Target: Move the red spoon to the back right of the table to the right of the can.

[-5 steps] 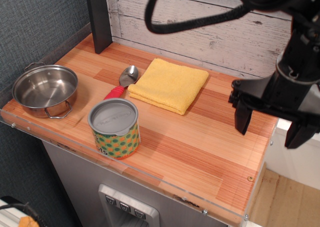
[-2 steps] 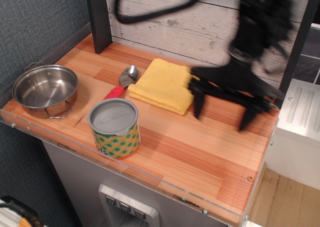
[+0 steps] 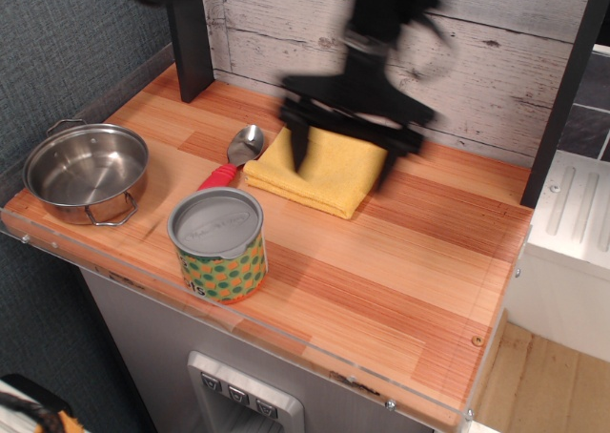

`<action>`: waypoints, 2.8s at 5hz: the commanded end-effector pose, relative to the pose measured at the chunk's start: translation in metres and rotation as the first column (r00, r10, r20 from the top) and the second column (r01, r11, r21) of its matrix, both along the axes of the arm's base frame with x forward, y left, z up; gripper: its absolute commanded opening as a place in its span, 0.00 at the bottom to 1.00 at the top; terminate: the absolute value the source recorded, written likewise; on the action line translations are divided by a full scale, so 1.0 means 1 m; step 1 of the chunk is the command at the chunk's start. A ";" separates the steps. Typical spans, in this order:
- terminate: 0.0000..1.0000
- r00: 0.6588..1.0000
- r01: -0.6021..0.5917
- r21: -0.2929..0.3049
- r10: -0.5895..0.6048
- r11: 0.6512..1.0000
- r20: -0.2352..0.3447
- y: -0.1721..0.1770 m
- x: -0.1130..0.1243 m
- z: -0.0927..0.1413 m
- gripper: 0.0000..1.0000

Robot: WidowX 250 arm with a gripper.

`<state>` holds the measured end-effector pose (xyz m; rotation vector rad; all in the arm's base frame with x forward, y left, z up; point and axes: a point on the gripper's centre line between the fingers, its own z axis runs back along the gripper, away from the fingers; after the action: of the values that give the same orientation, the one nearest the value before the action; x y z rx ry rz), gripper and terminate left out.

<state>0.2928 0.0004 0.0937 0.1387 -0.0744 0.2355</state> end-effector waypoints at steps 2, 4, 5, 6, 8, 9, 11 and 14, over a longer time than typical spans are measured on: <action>0.00 0.999 0.041 -0.024 -0.041 0.999 0.016 0.087 -0.003 0.001 1.00; 0.00 0.992 0.106 -0.024 -0.104 0.994 0.076 0.103 0.006 -0.020 1.00; 0.00 0.991 0.126 -0.029 -0.124 0.992 0.056 0.107 0.010 -0.034 1.00; 0.00 0.990 0.138 -0.042 -0.137 0.989 0.033 0.112 0.013 -0.049 1.00; 0.00 0.986 0.168 -0.043 -0.169 0.985 -0.002 0.116 0.015 -0.067 1.00; 0.00 0.977 0.210 -0.064 -0.211 0.976 -0.010 0.114 0.016 -0.069 1.00; 0.00 0.972 0.234 -0.068 -0.235 0.970 -0.011 0.115 0.017 -0.069 0.00; 0.00 0.982 0.187 -0.050 -0.185 0.981 0.038 0.116 0.019 -0.039 0.00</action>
<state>0.3026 0.1104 0.0334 0.0480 -0.0367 0.0480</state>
